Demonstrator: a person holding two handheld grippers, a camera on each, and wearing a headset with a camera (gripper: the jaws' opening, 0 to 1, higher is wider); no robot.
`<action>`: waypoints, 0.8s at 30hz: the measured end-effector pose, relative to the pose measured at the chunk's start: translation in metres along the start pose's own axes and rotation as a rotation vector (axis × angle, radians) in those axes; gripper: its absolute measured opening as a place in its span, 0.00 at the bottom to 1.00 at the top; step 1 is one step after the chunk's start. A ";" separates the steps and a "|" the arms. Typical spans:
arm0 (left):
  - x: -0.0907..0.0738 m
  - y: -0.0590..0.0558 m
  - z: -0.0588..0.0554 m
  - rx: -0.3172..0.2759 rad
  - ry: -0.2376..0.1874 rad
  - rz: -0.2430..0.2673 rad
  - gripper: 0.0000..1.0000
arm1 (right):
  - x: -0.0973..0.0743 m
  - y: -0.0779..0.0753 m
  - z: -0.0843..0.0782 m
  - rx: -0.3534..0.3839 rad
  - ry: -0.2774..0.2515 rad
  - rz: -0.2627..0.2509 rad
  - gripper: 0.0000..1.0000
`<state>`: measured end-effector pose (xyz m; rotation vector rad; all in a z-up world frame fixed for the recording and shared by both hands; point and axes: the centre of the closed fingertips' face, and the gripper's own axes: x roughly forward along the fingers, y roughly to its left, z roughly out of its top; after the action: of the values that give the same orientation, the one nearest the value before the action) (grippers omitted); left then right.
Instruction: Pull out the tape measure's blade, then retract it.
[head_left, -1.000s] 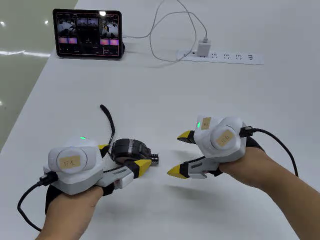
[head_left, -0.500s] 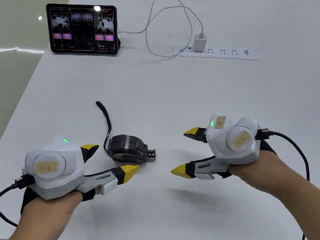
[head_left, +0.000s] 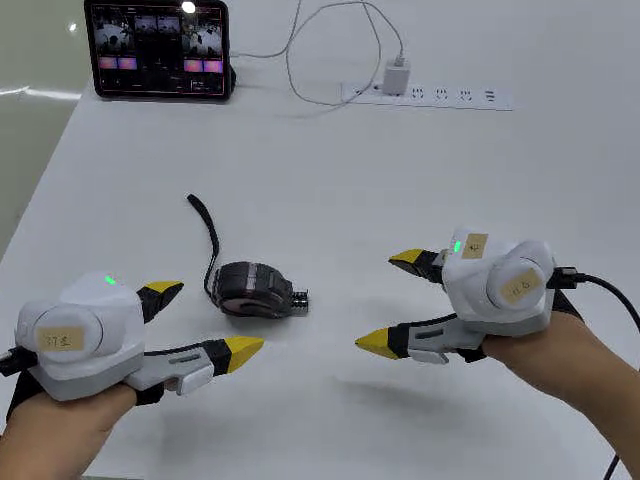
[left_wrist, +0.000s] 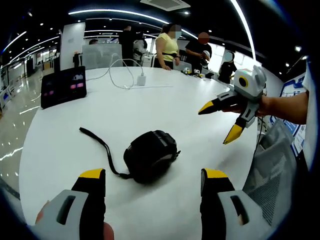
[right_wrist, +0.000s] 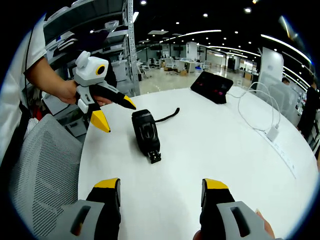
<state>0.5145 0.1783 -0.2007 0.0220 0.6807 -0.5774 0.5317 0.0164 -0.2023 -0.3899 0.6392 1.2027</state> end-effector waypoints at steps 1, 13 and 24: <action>-0.001 0.000 0.000 0.005 0.001 -0.003 0.75 | -0.001 0.000 0.000 0.004 -0.002 -0.001 0.63; -0.012 0.001 -0.002 0.028 0.007 -0.032 0.81 | -0.017 0.000 -0.001 0.030 -0.026 -0.025 0.68; -0.015 0.004 -0.005 0.065 0.029 -0.058 0.83 | -0.032 0.001 -0.008 0.066 -0.044 -0.036 0.72</action>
<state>0.5040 0.1903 -0.1958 0.0721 0.6920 -0.6557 0.5216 -0.0114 -0.1876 -0.3171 0.6296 1.1501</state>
